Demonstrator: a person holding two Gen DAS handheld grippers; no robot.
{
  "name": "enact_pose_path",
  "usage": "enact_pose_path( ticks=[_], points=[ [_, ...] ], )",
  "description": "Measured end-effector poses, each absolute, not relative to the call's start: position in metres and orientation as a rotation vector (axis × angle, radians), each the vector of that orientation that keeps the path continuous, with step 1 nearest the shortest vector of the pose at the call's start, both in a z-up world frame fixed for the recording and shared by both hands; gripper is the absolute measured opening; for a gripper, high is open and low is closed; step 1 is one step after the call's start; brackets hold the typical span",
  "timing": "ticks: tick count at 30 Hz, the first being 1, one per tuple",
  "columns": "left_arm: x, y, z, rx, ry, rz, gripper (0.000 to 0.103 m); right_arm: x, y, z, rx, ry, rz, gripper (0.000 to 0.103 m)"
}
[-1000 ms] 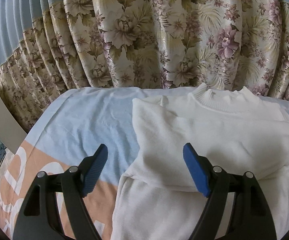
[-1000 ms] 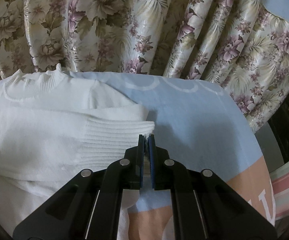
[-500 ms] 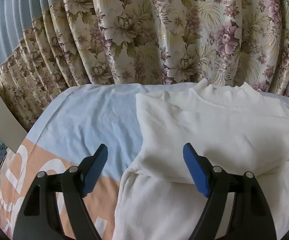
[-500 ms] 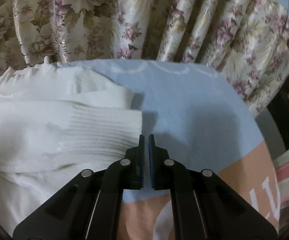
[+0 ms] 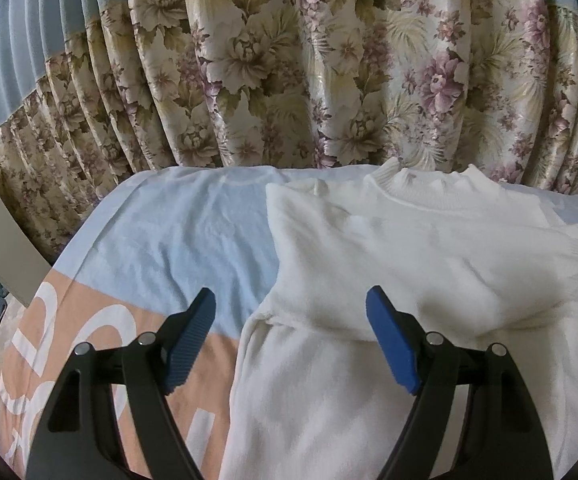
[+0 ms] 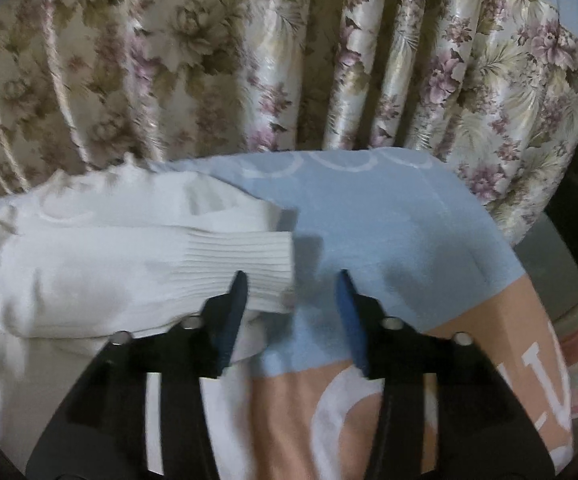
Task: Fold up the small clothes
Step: 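Open the right gripper to release the cuff, then move both grippers back over the sweater toward its ribbed hem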
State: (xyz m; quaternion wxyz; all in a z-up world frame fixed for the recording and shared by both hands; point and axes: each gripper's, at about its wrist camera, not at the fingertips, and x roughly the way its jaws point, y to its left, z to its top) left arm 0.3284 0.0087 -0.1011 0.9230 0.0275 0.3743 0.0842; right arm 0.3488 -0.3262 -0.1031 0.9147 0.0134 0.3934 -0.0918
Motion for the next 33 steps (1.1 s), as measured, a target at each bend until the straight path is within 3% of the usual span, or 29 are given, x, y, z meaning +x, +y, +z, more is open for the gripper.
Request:
enact_pose_path(
  ticks=[7,9,12,23,33],
  points=[
    [0.308,0.010,-0.083,0.037,0.740,0.159,0.078,0.329,-0.310,-0.081,0.044,0.775,-0.114,0.057],
    [0.301,0.010,-0.077,0.036,0.729,0.156,0.078,0.320,-0.306,-0.074,0.056,0.752,-0.102,0.075],
    [0.291,0.010,-0.068,0.037,0.712,0.155,0.078,0.308,-0.301,-0.065,0.071,0.710,-0.086,0.088],
    [0.244,0.013,-0.051,0.037,0.673,0.143,0.078,0.262,-0.283,-0.049,0.126,0.642,-0.059,0.090],
    [0.161,0.022,-0.081,0.036,0.707,0.124,0.078,0.175,-0.269,-0.060,0.064,0.683,-0.013,0.090]
  ],
)
